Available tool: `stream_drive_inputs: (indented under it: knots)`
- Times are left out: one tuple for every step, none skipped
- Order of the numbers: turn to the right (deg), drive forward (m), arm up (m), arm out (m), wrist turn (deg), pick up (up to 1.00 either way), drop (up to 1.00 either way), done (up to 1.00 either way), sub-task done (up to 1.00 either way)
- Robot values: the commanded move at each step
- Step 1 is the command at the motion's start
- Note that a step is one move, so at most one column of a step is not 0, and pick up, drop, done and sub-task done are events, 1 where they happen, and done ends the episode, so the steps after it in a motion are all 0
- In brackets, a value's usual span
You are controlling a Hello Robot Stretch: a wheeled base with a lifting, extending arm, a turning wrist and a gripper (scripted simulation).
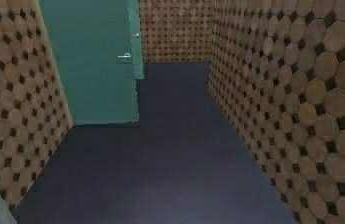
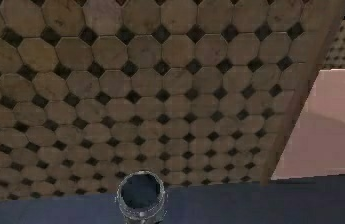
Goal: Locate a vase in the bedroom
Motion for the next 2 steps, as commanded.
stream_drive_inputs:
  knots:
    - [0.0, 1.0, 0.0, 0.0, 0.0, 0.0, 0.0, 0.0, 0.0]
    - [0.0, 1.0, 0.0, 0.0, 0.0, 0.0, 0.0, 0.0, 0.0]
